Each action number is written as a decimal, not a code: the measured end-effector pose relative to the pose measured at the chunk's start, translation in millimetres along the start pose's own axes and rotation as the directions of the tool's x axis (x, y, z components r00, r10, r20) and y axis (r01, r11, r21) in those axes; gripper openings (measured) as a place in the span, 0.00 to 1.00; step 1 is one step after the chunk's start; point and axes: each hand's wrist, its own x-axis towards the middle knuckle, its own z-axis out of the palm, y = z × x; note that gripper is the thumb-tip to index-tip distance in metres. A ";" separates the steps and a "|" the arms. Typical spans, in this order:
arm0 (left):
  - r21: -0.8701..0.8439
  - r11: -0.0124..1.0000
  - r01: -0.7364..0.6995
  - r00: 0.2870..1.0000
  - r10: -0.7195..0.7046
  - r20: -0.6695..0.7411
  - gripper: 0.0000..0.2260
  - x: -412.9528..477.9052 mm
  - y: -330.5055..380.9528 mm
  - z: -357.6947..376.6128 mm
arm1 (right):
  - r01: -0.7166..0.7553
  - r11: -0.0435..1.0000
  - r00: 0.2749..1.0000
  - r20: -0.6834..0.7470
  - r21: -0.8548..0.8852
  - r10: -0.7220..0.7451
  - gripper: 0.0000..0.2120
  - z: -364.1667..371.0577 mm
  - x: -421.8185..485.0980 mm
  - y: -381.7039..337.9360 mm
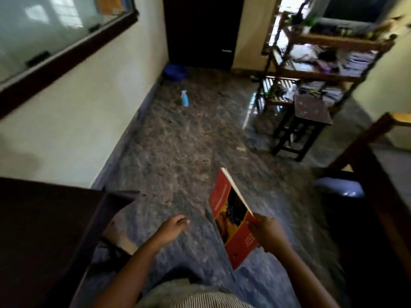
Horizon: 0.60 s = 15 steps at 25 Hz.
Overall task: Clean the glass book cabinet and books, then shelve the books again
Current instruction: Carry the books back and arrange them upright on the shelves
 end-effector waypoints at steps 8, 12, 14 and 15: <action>-0.232 0.811 0.538 0.817 -0.569 -0.092 0.15 192.0 -45.4 -45.7 | -0.176 0.980 0.984 -0.012 -0.094 0.175 0.11 -70.9 209.8 32.8; -0.365 0.725 0.584 0.756 -0.650 -0.082 0.12 261.3 55.0 -87.9 | -0.052 0.988 0.998 0.022 -0.143 0.056 0.13 -134.1 313.3 -5.4; -0.404 0.758 0.511 0.797 -0.594 -0.107 0.12 311.1 116.2 -111.3 | 0.001 0.991 1.000 0.031 -0.131 0.003 0.15 -163.1 370.7 -28.3; -0.430 0.778 0.458 0.828 -0.549 -0.112 0.11 338.8 146.7 -123.1 | 0.032 0.991 0.999 0.027 -0.126 -0.029 0.15 -175.8 401.6 -39.6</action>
